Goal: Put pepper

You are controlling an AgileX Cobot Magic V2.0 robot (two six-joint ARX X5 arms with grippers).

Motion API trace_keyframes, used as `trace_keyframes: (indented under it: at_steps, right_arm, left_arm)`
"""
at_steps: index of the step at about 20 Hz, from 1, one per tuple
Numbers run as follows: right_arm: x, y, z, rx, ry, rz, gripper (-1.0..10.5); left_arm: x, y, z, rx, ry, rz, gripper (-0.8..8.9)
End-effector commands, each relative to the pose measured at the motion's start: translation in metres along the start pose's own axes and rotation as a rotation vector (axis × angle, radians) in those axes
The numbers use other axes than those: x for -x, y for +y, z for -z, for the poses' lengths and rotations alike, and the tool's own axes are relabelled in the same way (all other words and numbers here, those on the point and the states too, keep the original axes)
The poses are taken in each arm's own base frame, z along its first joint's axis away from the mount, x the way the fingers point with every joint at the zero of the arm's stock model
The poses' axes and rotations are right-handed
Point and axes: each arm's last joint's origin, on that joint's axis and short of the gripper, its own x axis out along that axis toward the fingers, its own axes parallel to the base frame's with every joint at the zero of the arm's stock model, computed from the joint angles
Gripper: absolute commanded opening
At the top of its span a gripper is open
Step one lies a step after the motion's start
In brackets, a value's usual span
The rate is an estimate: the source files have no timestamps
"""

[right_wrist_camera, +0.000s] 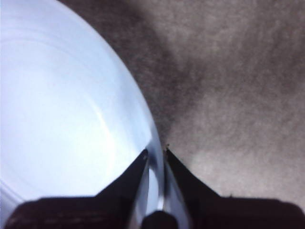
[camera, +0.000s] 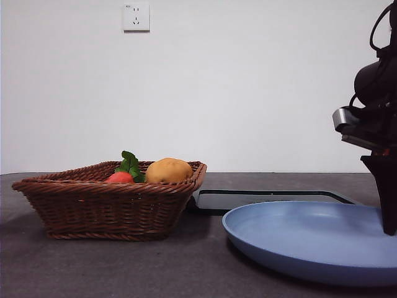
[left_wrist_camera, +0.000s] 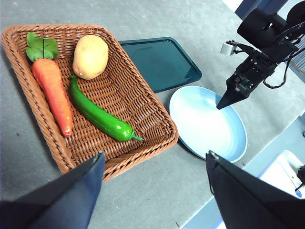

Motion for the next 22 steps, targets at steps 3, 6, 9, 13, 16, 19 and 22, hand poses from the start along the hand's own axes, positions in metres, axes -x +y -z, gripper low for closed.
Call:
trace_keyframes:
  at_steps: [3, 6, 9, 13, 16, 19, 22]
  right_arm:
    - [0.039, 0.014, 0.01, 0.021, -0.142, 0.012, 0.0]
    - [0.075, 0.025, 0.028, 0.03, -0.285, 0.022, 0.0]
    - [0.106, 0.036, 0.049, 0.026, -0.414, 0.023, 0.0]
    - [0.129, 0.044, 0.069, 0.01, -0.529, 0.017, 0.0]
    - [0.138, 0.047, 0.079, 0.006, -0.578, 0.013, 0.0]
    - [0.141, 0.049, 0.083, 0.007, -0.597, 0.013, 0.0]
    - [0.142, 0.049, 0.083, 0.009, -0.601, 0.013, 0.0]
  left_arm:
    - [0.001, -0.003, -0.005, -0.037, -0.011, 0.006, 3.71]
    - [-0.002, -0.002, -0.006, -0.041, 0.003, -0.02, 3.71]
    - [-0.013, 0.002, -0.01, -0.016, 0.039, -0.025, 3.71]
    - [-0.042, 0.008, -0.022, -0.004, 0.071, -0.061, 3.71]
    - [-0.08, 0.012, -0.03, 0.031, 0.11, -0.081, 3.71]
    - [-0.123, 0.011, -0.033, 0.042, 0.205, -0.193, 3.7]
    - [-0.162, 0.006, -0.043, 0.012, 0.313, -0.299, 3.59]
